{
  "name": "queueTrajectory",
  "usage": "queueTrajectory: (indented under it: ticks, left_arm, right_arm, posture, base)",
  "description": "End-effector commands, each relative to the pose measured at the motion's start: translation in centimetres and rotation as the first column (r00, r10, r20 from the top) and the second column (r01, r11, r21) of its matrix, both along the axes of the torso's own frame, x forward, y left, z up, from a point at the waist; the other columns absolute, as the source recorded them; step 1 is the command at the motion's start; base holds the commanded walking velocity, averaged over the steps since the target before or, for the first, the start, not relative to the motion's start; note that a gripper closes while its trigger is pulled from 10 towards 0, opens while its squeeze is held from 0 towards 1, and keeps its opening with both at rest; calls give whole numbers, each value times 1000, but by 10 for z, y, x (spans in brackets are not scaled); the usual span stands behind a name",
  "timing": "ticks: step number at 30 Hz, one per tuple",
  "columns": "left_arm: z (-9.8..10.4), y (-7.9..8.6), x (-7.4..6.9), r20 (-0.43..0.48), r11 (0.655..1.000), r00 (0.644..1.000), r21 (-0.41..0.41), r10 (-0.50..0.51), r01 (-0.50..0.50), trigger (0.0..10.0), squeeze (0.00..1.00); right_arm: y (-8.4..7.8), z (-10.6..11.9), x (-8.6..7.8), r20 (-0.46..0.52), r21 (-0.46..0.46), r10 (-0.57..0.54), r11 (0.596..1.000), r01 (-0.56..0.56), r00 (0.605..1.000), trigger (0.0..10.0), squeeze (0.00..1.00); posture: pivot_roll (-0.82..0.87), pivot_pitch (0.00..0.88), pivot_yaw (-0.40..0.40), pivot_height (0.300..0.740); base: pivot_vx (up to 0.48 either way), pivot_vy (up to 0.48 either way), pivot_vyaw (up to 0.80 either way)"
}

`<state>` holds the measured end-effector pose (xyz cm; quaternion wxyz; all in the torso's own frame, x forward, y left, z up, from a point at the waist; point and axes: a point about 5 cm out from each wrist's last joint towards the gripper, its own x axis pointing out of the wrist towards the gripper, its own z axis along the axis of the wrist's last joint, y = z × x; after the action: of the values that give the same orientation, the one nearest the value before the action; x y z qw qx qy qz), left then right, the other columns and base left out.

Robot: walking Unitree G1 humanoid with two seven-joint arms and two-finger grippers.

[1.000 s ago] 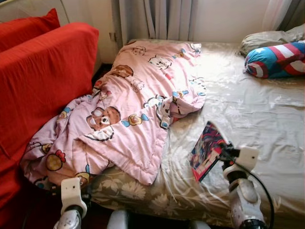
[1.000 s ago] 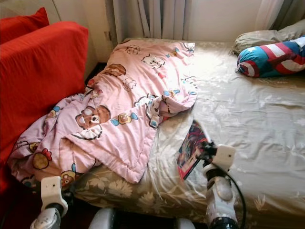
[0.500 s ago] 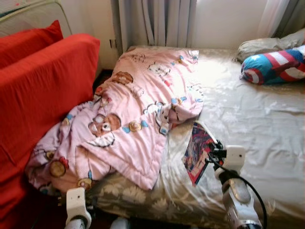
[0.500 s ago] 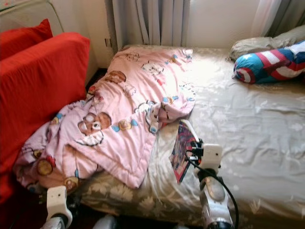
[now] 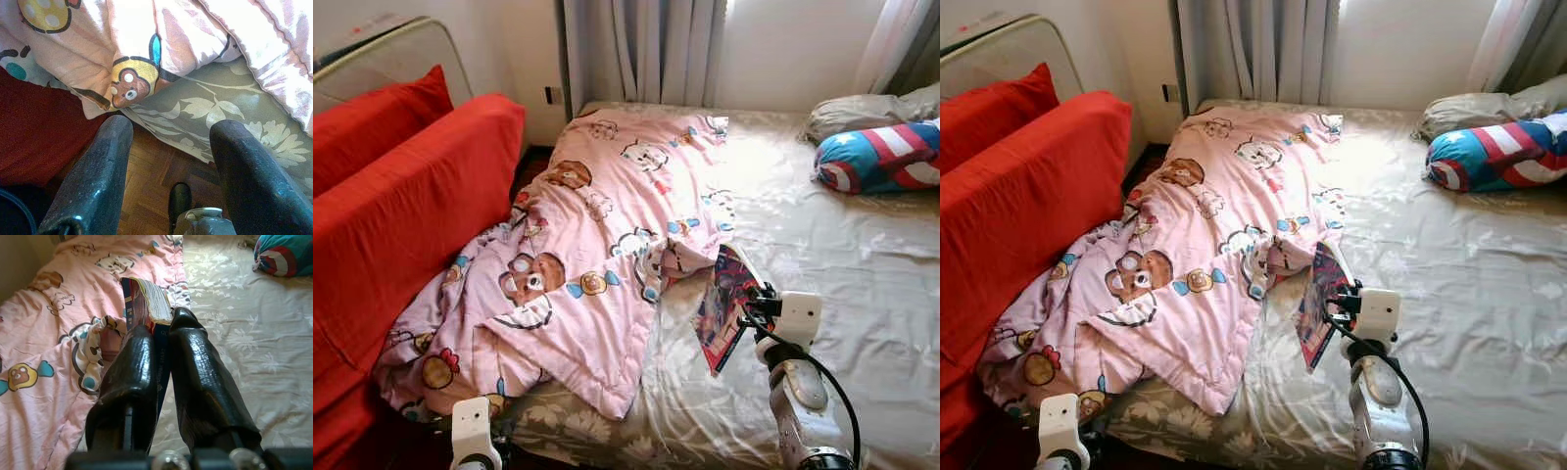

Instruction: Clean up the room

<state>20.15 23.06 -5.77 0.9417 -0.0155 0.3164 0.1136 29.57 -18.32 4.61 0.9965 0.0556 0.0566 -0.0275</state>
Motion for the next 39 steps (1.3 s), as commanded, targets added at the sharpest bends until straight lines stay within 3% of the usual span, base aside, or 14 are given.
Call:
queueTrajectory:
  ticks: [1, 5, 39]
  left_arm:
    - [-4, 0, -7, -32, 1000, 999, 4, 0, 0, 10000, 0]
    - [-5, -1, -7, -32, 1000, 999, 8, -1, 2, 10000, 0]
    - [-5, -2, -7, -29, 1000, 1000, 6, -9, 9, 10000, 0]
  right_arm:
    - [-5, 8, 4, 19, 3, -34, 999, 34, 999, 10000, 0]
    - [-8, 5, 2, -1, 10, -62, 998, 62, 998, 10000, 0]
    - [-3, 10, 6, 15, 17, -69, 997, 69, 998, 10000, 0]
  posture:
    - [-57, 0, -27, 739]
    - [-60, 0, -26, 739]
    - [-60, 0, -16, 739]
  base:
    - [0, -277, -613]
    - [0, -294, -684]
    - [0, -300, 0]
